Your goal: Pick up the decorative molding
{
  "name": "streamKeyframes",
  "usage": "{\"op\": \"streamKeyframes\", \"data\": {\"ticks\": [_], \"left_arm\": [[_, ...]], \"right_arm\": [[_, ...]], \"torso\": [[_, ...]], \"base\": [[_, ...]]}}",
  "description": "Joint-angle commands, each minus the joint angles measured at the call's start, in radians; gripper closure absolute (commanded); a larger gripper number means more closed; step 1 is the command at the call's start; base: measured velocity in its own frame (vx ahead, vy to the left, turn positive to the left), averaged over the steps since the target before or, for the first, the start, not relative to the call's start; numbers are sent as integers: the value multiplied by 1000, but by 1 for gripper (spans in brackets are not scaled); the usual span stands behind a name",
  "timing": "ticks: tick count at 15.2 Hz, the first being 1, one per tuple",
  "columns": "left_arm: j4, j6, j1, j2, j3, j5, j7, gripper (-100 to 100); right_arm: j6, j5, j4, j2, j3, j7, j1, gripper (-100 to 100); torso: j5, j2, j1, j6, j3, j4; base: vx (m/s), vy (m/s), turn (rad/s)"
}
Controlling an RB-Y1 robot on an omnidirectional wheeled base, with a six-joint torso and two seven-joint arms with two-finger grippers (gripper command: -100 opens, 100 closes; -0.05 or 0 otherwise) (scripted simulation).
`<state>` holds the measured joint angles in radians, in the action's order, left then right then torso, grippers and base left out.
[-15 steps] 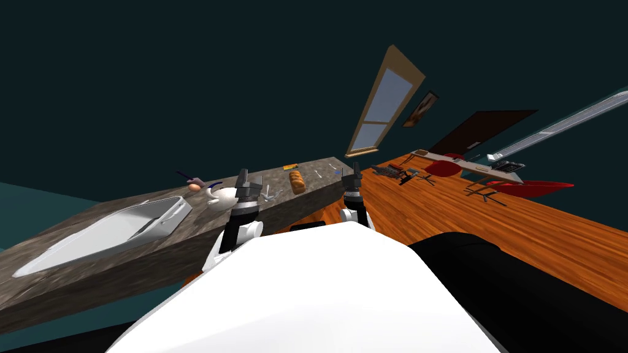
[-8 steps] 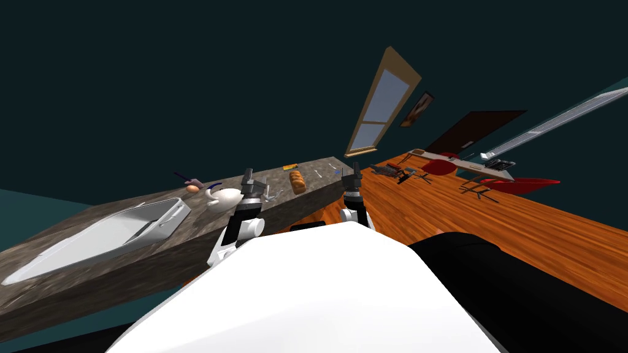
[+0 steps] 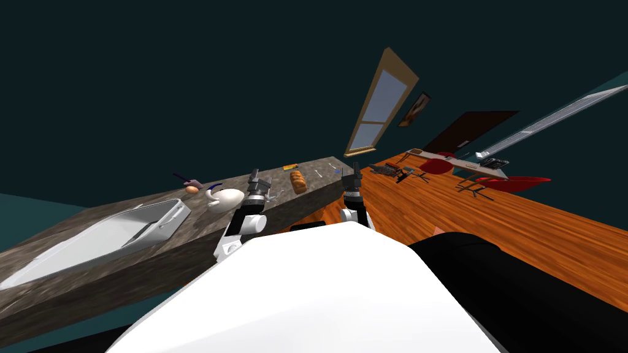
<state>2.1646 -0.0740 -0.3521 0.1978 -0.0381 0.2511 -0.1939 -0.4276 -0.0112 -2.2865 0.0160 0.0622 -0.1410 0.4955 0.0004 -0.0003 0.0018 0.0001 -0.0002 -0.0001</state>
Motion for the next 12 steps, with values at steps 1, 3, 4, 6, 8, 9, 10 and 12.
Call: {"op": "streamKeyframes", "data": {"ticks": [1, 3, 4, 6, 8, 9, 10, 12], "left_arm": [[-4, 50, 14, -1, -2, 17, -20, -100], [-14, 88, 35, -2, -5, 40, -46, -100], [-14, 103, 35, -2, -5, 40, -46, -100], [-23, 139, 56, -2, -7, 63, -73, -100], [-23, 167, 56, -2, -7, 63, -73, -100], [-34, 196, 78, -2, -9, 84, -100, -100], [-34, 218, 78, -2, -9, 84, -100, -100], [-46, 255, 100, -1, -12, 105, -129, -100]], "right_arm": [[0, 0, 0, 0, 0, 0, 0, 0], [0, 0, 0, 0, 0, 0, 0, 0], [0, 0, 0, 0, 0, 0, 0, 0], [0, 0, 0, 0, 0, 0, 0, 0], [0, 0, 0, 0, 0, 0, 0, 0], [0, 0, 0, 0, 0, 0, 0, 0], [0, 0, 0, 0, 0, 0, 0, 0], [0, 0, 0, 0, 0, 0, 0, 0]], "torso": [[0, 0, 0, 0, 0, 0], [0, 0, 0, 0, 0, 0], [0, 0, 0, 0, 0, 0], [0, 0, 0, 0, 0, 0], [0, 0, 0, 0, 0, 0], [0, 0, 0, 0, 0, 0], [0, 0, 0, 0, 0, 0], [0, 0, -1, 0, 0, 0]], "base": [[-5, 23, -18], [-2, 18, -10], [0, 21, -14], [-1, 19, -4], [-3, 20, -7], [-3, 19, 2], [-4, 20, -1], [-2, 16, 2]]}}
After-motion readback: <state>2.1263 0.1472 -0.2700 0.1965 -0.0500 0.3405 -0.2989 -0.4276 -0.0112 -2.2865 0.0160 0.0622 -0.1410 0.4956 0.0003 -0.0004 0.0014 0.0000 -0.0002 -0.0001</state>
